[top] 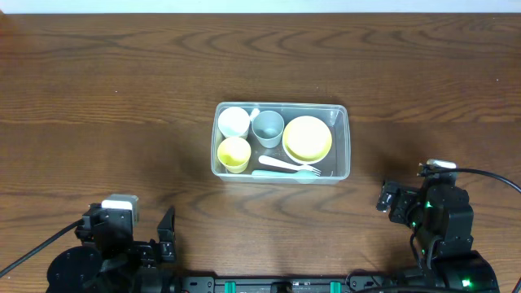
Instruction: Pack container
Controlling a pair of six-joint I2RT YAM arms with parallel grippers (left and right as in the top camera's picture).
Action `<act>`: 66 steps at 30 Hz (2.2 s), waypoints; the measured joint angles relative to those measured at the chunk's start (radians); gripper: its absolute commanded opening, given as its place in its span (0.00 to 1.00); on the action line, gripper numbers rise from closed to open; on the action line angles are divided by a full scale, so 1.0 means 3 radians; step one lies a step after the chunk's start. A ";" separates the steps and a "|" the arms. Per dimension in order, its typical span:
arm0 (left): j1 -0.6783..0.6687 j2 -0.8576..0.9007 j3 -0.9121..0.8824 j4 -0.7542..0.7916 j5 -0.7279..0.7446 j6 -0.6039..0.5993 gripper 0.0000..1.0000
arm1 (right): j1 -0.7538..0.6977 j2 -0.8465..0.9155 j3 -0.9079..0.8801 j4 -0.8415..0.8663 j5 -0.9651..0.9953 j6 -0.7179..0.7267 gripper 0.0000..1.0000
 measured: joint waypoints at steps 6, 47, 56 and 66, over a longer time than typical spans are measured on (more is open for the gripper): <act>0.0000 0.0000 0.0000 0.0000 0.0000 -0.0001 0.98 | 0.0000 -0.0037 -0.0008 -0.0058 0.0000 0.0000 0.99; 0.0000 0.0000 -0.0023 -0.0001 0.0000 -0.0001 0.98 | -0.0128 -0.1588 -0.1882 0.2447 -0.0455 -0.1116 0.99; 0.0000 0.0000 -0.0023 -0.0001 0.0000 -0.0001 0.98 | -0.0128 -0.1588 -0.1882 0.2447 -0.0455 -0.1127 0.99; 0.0000 0.0000 -0.0023 -0.0010 -0.0011 0.0001 0.98 | -0.0128 -0.1588 -0.1882 0.2447 -0.0455 -0.1127 0.99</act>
